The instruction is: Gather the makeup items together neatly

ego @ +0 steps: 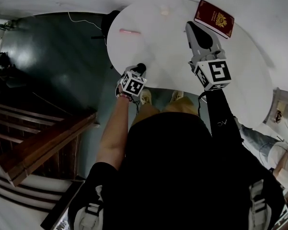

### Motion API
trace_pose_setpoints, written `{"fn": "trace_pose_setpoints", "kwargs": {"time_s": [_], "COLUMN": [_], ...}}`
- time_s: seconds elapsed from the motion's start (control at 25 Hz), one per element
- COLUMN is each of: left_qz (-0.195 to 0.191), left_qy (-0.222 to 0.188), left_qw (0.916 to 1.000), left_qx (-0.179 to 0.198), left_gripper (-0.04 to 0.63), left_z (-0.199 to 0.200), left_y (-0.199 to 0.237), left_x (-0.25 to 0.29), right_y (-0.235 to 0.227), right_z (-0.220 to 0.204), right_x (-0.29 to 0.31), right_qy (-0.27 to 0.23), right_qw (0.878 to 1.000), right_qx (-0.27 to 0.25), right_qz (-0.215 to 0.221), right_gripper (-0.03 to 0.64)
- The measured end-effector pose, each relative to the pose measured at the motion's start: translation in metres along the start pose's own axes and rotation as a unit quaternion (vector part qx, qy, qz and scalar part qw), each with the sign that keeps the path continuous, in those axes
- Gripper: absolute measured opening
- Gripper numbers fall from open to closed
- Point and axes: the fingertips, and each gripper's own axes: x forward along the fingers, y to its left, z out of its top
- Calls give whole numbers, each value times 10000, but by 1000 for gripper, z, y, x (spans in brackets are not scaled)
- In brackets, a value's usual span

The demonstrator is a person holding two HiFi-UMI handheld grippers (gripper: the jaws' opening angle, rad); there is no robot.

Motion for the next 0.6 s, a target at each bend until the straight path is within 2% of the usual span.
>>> {"fn": "trace_pose_setpoints", "kwargs": {"time_s": [0.08, 0.16, 0.32, 0.48, 0.6], "left_qz": [-20, 15, 46, 335, 607], "left_qy": [-9, 9, -126, -780, -1451], "left_qw": [10000, 10000, 9999, 9962, 9873], "left_qx": [-1, 88, -62, -179, -243], "left_gripper": [105, 38, 28, 28, 28], "left_z": [1, 1, 5, 43, 86], "left_y": [0, 0, 2, 14, 24], "left_x": [0, 0, -5, -35, -72], "right_y": [-2, -4, -13, -22, -27], "right_z": [-2, -3, -4, -1, 2], "right_x": [-1, -3, -8, -14, -17], "right_qy": [7, 12, 17, -28, -94], "right_qw": [10000, 10000, 9999, 9998, 9997], "right_qx": [7, 9, 9, 39, 49], "right_qz": [-15, -34, -104, -198, -220], "right_gripper": [5, 5, 5, 5, 5]}}
